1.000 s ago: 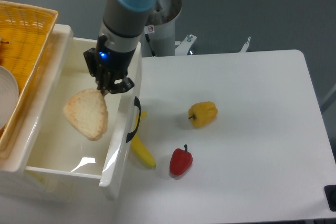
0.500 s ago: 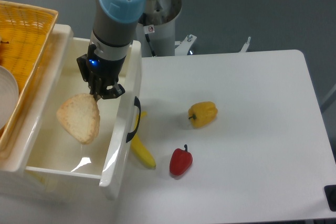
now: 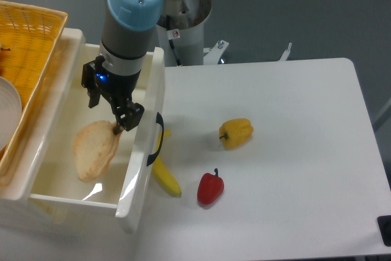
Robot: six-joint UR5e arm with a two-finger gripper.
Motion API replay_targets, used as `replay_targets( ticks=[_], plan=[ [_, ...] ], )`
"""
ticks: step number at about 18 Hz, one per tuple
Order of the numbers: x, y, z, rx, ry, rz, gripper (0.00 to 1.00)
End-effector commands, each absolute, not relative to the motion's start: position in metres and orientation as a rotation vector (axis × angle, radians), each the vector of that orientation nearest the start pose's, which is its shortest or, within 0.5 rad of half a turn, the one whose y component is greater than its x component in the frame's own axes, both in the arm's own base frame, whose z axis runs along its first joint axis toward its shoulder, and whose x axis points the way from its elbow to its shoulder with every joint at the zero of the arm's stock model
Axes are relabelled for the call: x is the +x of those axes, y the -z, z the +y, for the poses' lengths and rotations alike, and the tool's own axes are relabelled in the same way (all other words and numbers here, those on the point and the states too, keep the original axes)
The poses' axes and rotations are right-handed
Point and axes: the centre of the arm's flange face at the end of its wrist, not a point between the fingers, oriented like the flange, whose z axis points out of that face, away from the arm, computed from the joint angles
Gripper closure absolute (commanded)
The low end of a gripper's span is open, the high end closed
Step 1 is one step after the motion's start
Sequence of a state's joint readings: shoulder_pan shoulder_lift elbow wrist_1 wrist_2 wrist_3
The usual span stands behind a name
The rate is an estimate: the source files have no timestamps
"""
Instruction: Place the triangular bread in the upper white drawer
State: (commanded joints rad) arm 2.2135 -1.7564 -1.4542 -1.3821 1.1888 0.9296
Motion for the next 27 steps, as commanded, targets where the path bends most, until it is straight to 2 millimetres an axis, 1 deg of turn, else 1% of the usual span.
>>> replay_targets(
  ticks=[4, 7, 10, 12, 14, 15, 18, 20, 21, 22, 26, 27],
  plan=[
    [-0.211, -0.478, 0.565, -2.736, 0.253, 0.428, 0.00],
    [-0.220, -0.484, 0.564, -2.731, 0.234, 0.412, 0.00],
    [-0.246, -0.491, 0.550, -2.733, 0.213, 0.339, 0.00],
    [-0.262, -0.501, 0.539, -2.728, 0.189, 0.294, 0.00],
    [-0.286, -0.511, 0.521, -2.734, 0.141, 0.228, 0.00],
    [-0.299, -0.510, 0.512, -2.758, 0.110, 0.194, 0.00],
    [-0.330, -0.507, 0.492, -2.808, 0.042, 0.127, 0.00],
    [-0.353, -0.509, 0.483, -2.814, 0.012, 0.080, 0.00],
    [-0.365, -0.508, 0.479, -2.816, 0.005, 0.077, 0.00],
    [-0.380, -0.502, 0.471, -2.824, -0.002, 0.083, 0.00],
    [-0.435, -0.487, 0.430, -2.861, -0.053, 0.201, 0.00],
    [-0.447, -0.480, 0.423, -2.881, -0.058, 0.225, 0.00]
  ],
)
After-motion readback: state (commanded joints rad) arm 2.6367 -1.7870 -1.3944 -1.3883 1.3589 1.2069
